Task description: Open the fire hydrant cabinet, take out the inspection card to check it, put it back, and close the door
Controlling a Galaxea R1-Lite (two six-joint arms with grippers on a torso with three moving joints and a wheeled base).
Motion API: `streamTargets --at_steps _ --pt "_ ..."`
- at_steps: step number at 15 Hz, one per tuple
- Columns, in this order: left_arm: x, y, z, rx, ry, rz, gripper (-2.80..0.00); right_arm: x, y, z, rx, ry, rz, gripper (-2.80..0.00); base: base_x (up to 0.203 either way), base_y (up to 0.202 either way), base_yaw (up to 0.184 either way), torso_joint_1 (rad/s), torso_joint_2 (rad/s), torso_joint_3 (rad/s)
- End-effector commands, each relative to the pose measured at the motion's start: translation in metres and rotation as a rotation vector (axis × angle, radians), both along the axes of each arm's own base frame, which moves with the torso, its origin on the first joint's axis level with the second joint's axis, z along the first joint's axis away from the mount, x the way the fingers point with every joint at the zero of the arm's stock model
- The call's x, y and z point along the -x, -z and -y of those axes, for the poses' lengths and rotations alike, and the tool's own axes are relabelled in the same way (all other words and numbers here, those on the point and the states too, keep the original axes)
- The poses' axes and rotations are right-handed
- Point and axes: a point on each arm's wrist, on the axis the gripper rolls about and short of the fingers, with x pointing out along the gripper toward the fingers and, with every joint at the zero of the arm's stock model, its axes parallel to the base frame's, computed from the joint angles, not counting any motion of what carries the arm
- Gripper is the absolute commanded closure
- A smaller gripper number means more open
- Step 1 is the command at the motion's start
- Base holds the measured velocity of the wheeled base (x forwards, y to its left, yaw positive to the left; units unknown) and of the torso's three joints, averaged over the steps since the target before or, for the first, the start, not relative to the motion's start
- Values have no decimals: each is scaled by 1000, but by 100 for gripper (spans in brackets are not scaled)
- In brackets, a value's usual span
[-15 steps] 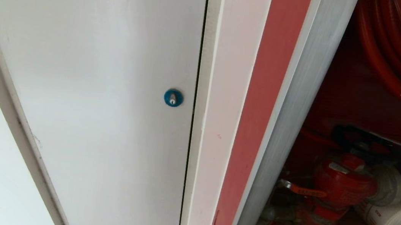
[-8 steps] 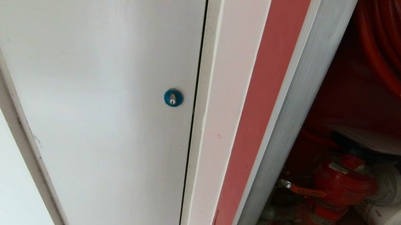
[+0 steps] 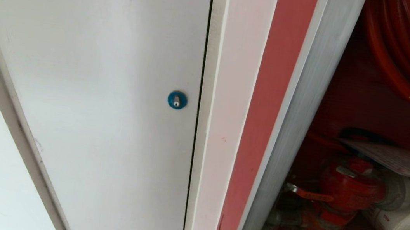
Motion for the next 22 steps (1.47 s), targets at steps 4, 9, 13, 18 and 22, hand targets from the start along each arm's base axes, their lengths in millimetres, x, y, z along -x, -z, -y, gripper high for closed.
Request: streamTargets --at_steps 4,9,13,18,22 --pt "-1 3 0 0 0 -12 0 47 -17 -20 65 105 25 0 0 0 0 0 0 0" --pt "-1 3 0 0 0 -12 0 68 -20 -31 86 114 68 0 0 0 0 0 0 0" --pt "-1 3 0 0 0 -12 0 84 -18 -39 84 114 80 0 0 0 0 0 0 0" --pt "-1 3 0 0 0 -12 0 99 -19 -46 91 125 133 0 0 0 0 0 0 0" --pt "-1 3 0 0 0 -12 0 106 -22 -49 106 149 162 0 0 0 0 0 0 0"
